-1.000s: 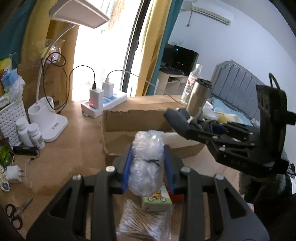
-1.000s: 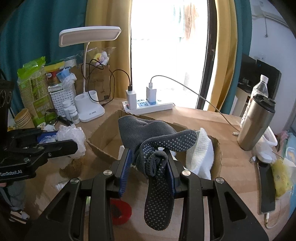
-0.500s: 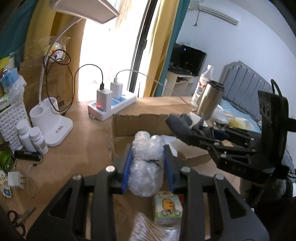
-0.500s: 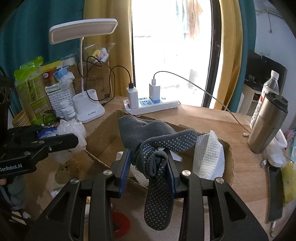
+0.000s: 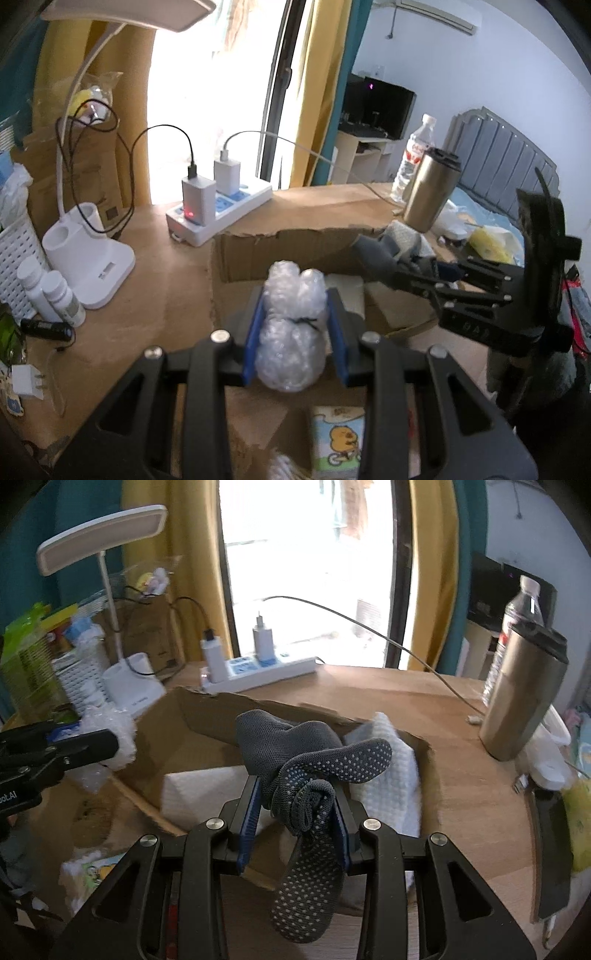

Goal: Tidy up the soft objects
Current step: 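Carry the bubble wrap and grey sock over the cardboard box, then open both grippers to release the bubble wrap and sock into the box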

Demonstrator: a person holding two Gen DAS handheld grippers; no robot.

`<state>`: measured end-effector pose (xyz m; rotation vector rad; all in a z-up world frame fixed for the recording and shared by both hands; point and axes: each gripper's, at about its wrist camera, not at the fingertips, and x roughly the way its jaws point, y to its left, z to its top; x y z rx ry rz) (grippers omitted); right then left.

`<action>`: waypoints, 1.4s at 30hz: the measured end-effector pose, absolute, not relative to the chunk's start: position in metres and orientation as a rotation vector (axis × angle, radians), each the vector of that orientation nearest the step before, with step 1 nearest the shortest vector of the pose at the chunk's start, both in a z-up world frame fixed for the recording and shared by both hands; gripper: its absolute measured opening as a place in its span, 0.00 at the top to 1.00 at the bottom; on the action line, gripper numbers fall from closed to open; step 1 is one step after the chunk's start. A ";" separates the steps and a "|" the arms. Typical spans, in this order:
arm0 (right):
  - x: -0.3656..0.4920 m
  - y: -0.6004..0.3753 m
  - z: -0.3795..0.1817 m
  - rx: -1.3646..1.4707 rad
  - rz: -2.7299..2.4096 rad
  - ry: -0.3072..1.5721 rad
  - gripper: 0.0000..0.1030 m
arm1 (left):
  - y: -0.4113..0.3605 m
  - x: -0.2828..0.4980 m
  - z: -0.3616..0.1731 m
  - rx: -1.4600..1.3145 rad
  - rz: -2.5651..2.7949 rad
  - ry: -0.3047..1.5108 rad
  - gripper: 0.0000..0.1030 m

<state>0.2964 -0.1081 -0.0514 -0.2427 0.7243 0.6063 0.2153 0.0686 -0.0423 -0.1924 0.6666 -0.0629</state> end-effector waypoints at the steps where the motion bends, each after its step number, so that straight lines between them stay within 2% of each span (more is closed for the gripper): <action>1: 0.298 -0.111 -0.052 -0.242 0.599 0.727 0.64 | 0.068 0.218 -0.044 -0.187 -0.061 0.673 0.68; 10: 0.308 -0.124 -0.064 -0.250 0.556 0.761 0.63 | 0.061 0.234 -0.047 -0.161 -0.050 0.693 0.68; 15: 0.307 -0.127 -0.065 -0.245 0.571 0.762 0.58 | 0.056 0.243 -0.051 -0.154 -0.033 0.701 0.68; 17: 0.305 -0.129 -0.064 -0.242 0.579 0.756 0.49 | 0.057 0.247 -0.053 -0.152 -0.024 0.704 0.67; 19: 0.304 -0.131 -0.062 -0.228 0.596 0.746 0.45 | 0.057 0.250 -0.054 -0.151 -0.018 0.710 0.67; 25: 0.301 -0.132 -0.058 -0.213 0.614 0.727 0.44 | 0.059 0.257 -0.060 -0.154 0.003 0.730 0.66; 28: 0.298 -0.133 -0.056 -0.211 0.616 0.719 0.44 | 0.060 0.259 -0.060 -0.159 0.014 0.741 0.63; 29: 0.297 -0.134 -0.055 -0.210 0.616 0.716 0.44 | 0.060 0.258 -0.060 -0.160 0.016 0.741 0.58; 30: 0.296 -0.134 -0.054 -0.208 0.615 0.713 0.44 | 0.061 0.258 -0.060 -0.160 0.018 0.740 0.47; 31: 0.295 -0.135 -0.053 -0.206 0.614 0.710 0.44 | 0.061 0.257 -0.059 -0.160 0.022 0.739 0.44; 42: 0.280 -0.136 -0.042 -0.211 0.600 0.687 0.44 | 0.064 0.240 -0.047 -0.177 0.019 0.699 0.43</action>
